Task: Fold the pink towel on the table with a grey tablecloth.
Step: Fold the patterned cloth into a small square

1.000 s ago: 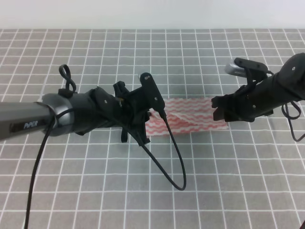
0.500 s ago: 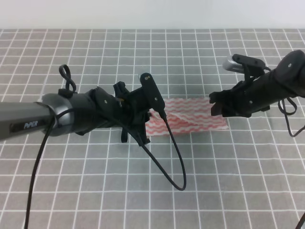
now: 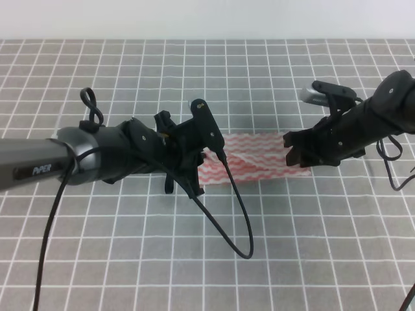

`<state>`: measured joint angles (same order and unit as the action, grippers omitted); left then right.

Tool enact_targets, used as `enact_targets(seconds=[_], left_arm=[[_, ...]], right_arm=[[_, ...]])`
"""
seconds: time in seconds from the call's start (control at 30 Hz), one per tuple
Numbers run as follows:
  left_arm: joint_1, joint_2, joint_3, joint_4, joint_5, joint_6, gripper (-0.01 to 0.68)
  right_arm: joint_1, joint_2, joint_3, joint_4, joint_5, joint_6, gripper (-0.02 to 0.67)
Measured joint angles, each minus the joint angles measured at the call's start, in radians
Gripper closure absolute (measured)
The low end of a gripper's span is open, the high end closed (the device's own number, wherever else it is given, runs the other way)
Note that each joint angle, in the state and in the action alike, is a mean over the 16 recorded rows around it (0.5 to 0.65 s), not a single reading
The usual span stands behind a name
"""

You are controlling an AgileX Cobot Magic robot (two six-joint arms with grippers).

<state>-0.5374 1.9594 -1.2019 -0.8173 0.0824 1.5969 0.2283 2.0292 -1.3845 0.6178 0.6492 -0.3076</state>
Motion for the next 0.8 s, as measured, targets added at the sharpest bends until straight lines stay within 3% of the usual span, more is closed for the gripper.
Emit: enact_targets(seconds=[0.47, 0.8], left_arm=[[0.000, 0.003, 0.000, 0.000, 0.003, 0.001, 0.675], [0.000, 0.003, 0.000, 0.000, 0.003, 0.001, 0.675]], right_arm=[[0.000, 0.000, -0.031, -0.121, 0.031, 0.092, 0.423], [0.000, 0.002, -0.033, -0.106, 0.033, 0.098, 0.423]])
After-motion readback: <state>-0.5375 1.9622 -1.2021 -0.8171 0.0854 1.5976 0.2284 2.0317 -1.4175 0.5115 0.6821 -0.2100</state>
